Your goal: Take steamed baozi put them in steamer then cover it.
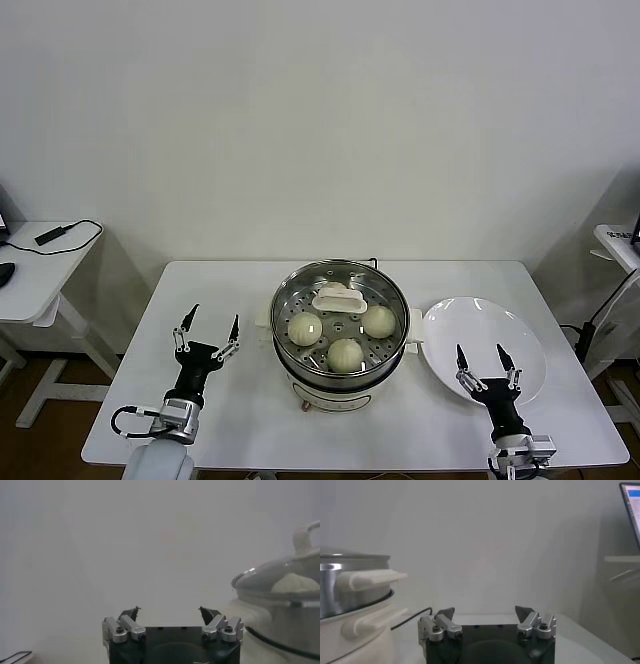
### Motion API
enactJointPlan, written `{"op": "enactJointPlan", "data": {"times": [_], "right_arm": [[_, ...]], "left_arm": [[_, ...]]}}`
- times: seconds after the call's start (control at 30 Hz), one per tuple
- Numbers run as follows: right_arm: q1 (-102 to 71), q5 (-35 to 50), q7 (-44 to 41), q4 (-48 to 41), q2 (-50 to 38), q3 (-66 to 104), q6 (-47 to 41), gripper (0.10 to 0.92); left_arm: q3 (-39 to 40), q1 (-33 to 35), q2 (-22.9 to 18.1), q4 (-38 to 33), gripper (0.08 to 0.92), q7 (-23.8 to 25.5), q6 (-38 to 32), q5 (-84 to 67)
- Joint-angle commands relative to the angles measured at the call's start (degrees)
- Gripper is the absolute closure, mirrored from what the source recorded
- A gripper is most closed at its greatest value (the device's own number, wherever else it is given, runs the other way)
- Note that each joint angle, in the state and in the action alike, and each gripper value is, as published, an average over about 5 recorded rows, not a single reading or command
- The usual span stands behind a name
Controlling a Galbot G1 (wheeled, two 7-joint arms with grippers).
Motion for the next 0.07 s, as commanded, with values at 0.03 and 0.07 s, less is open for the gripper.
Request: {"op": "enactJointPlan", "data": {"times": [0.03, 0.07], "right_arm": [[-0.67, -0.30, -0.10, 0.21, 0.22, 0.06, 0.27, 0.203], [-0.67, -0.33, -0.09, 0.19, 0.23, 0.07, 0.28, 0.203]], "left_arm": [[-0.06, 1.69, -0.02, 0.30, 0.177, -0.28, 0.19, 0.80], [-0.06, 1.72, -0.03, 0.29, 0.177, -0.27, 0.18, 0.79]]}}
